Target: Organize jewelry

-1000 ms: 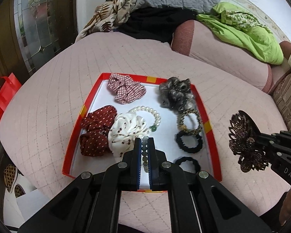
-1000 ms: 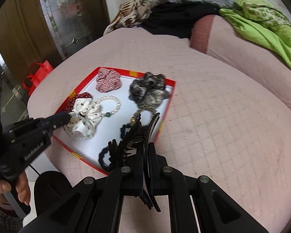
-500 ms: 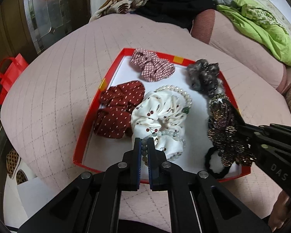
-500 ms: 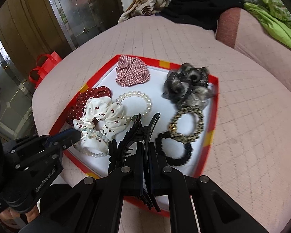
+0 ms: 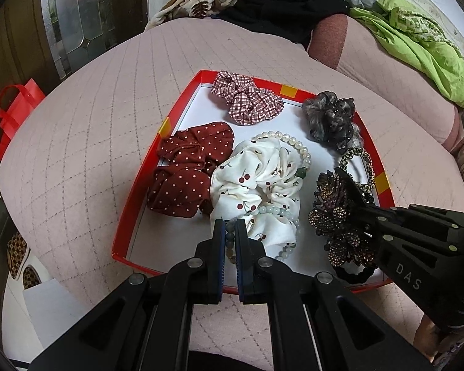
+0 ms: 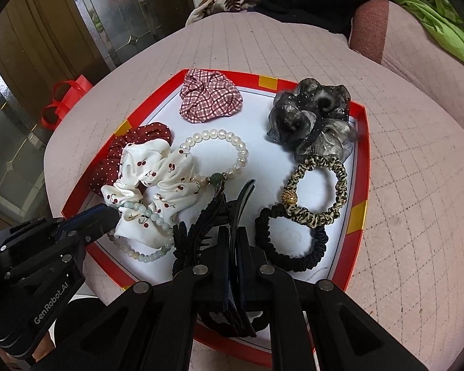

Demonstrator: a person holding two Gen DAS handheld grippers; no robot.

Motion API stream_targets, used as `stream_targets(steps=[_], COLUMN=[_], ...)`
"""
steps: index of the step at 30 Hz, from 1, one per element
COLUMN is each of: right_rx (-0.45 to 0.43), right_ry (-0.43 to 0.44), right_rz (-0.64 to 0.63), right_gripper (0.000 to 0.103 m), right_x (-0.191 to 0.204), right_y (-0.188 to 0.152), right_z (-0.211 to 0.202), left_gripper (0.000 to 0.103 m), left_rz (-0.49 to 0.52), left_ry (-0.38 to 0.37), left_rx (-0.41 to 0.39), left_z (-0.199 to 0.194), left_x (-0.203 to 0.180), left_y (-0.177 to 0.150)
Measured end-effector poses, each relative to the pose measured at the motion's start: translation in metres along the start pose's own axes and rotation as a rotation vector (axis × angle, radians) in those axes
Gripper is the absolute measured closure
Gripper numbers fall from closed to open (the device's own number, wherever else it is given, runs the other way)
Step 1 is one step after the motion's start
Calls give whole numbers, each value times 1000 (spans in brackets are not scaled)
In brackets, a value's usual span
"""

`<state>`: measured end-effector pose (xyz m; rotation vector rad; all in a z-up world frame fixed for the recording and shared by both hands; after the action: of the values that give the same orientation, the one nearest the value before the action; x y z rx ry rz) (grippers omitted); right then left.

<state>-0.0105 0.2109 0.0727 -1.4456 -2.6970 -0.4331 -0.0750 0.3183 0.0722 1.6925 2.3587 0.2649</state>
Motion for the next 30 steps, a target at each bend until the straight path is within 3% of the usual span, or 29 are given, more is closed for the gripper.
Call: stream_targets(steps=[5,7,9,11,20,30], right_rx=[2,-2,-12,-20,-57,-77], right_ry=[0,3,10,16,40,2], right_rz=[3,9,11,9,21,145], right_gripper=[93,76,67,67,62,54], right_x=[2,1,1,2,-6,-55], right_y=[0,-2,-5,-7,-25,-67], right_z=[-2,-6,-11,-15,-43,-76], left_gripper=[97,94,80,74,68,64], left_rz=[12,17,17,14,2,46], left_ry=[3,1,0,3,33,43], left_rx=[-5,-17,-30,-51,-79,-103], left_z=[-10,-17,-25,-33,-56,-74], left_x=[-6,-8,-9,-11,-17,-50], left_y=[-2,-4,-6,-8,-19,-28])
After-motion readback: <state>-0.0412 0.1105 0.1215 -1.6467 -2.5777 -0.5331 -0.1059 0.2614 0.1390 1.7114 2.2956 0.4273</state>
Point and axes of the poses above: each gripper's, at about its wrist camera, not at the fingertips, and z roughly the way its jaws point, x to its left, y to its top, the point moved 1 cm from there along z, roughly the way its jaws point, and after that the axes turned 15 degrees about x, right-handed, at the moved point
